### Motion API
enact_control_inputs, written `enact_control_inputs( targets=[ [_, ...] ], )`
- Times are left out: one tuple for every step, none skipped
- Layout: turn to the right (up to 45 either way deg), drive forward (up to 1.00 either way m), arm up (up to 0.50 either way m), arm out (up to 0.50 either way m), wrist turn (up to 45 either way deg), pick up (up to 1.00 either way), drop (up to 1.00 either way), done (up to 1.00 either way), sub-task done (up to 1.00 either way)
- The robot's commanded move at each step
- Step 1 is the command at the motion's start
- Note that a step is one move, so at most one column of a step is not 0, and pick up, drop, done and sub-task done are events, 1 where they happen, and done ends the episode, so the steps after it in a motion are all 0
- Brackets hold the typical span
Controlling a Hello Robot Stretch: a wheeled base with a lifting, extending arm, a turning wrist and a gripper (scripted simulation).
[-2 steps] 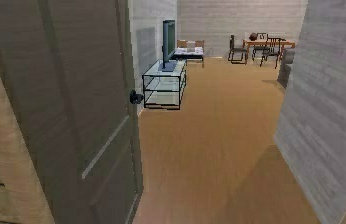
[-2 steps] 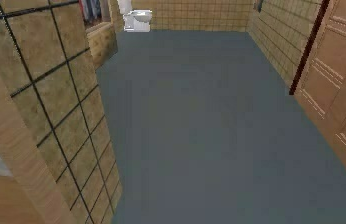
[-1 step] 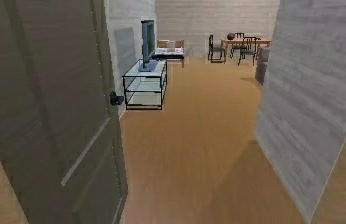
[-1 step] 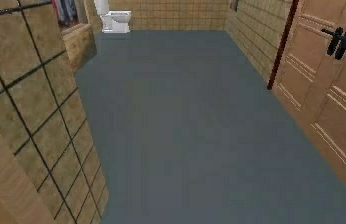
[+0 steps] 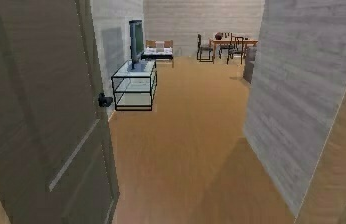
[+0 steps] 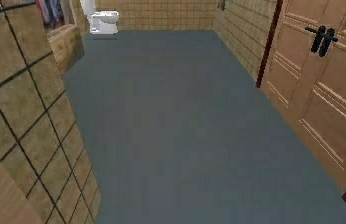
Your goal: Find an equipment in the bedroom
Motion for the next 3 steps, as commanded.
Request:
enact_control_inputs(
  targets=[
    [0.0,1.00,0.00,0.00,0.0,0.00,0.00,0.00,0.00],
    [0.0,1.00,0.00,0.00,0.0,0.00,0.00,0.00,0.00],
    [0.0,0.95,0.00,0.00,0.0,0.00,0.00,0.00,0.00]
  ],
)
